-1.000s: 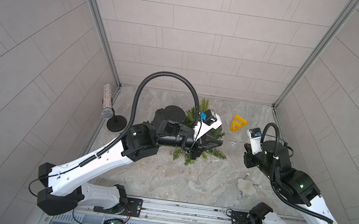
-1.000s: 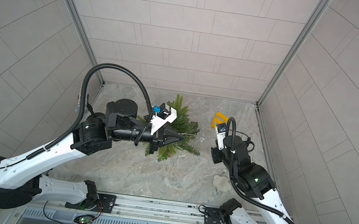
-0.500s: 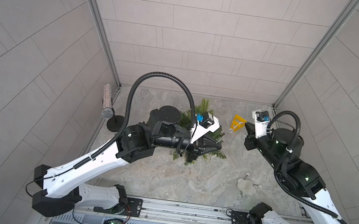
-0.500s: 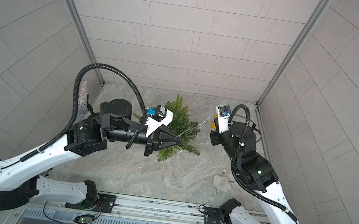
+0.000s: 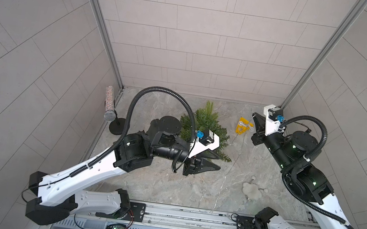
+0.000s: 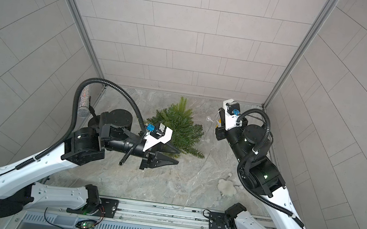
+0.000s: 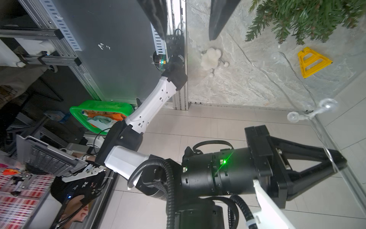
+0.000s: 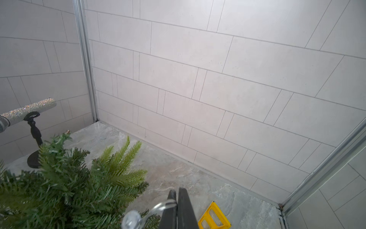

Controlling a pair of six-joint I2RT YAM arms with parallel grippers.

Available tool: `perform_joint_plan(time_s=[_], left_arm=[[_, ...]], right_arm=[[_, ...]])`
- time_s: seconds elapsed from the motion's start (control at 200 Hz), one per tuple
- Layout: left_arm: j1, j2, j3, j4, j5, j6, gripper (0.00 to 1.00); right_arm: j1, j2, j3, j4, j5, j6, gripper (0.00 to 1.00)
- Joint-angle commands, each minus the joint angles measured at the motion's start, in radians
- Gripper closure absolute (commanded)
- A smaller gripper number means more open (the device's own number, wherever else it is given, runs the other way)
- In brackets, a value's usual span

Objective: Remove string lights from the small christmas tree
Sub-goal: Remove the light string from the Christmas tree.

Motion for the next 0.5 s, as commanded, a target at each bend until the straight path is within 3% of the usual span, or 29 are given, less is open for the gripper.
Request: perform_joint_plan(time_s=[0.0, 0.235, 0.36, 0.495], left_arm=[[-0.004, -0.027, -0.018, -0.007, -0.098, 0.022, 0.62], [-0.001, -0.065, -0.024, -0.007, -0.288, -0.005, 0.62], [0.0, -0.091, -0.024, -0.025, -0.307, -0.004, 0.62], [0.001, -0.103, -0.028, -0.051, -0.315, -0.004, 0.62]], right_arm=[[-0.023, 0.029, 0.059, 0.086, -0.039, -0.037, 1.0], [-0.104, 0.075, 0.144, 0.118, -0.203, -0.017, 1.0], [-0.142, 0.049, 0.123, 0.107, -0.243, 0.019, 1.0], [-0.149, -0.029, 0.041, 0.087, -0.208, 0.028, 1.0]])
